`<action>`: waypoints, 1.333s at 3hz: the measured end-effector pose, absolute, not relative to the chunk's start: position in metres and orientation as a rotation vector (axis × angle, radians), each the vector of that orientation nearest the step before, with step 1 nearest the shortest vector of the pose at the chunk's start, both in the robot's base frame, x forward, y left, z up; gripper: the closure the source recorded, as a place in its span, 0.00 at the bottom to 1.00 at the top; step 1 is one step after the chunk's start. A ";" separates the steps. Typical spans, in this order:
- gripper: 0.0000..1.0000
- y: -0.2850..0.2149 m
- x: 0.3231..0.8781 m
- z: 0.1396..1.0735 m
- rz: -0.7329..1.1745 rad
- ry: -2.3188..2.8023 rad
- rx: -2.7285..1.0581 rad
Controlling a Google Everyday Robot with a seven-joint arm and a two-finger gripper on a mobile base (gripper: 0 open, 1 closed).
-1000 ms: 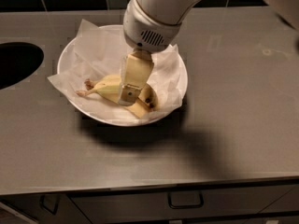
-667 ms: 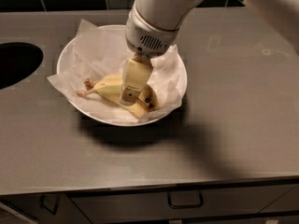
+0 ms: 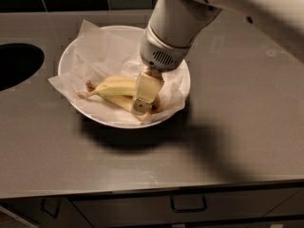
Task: Pick banana from white bowl
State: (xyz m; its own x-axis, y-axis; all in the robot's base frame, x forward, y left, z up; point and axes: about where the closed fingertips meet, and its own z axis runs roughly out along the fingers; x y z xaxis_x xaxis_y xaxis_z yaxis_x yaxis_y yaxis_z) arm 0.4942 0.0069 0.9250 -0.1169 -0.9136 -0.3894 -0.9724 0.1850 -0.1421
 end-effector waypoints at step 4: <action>0.16 0.037 0.516 0.915 0.104 2.156 -1.891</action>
Offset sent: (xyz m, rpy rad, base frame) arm 0.0257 0.0191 0.0006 -0.1658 0.0285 -0.0093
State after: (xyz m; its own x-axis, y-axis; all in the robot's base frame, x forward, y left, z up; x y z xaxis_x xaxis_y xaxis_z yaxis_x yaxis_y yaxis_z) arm 0.5161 0.0369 0.9146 -0.1108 -0.9623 -0.2483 -0.9817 0.1448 -0.1233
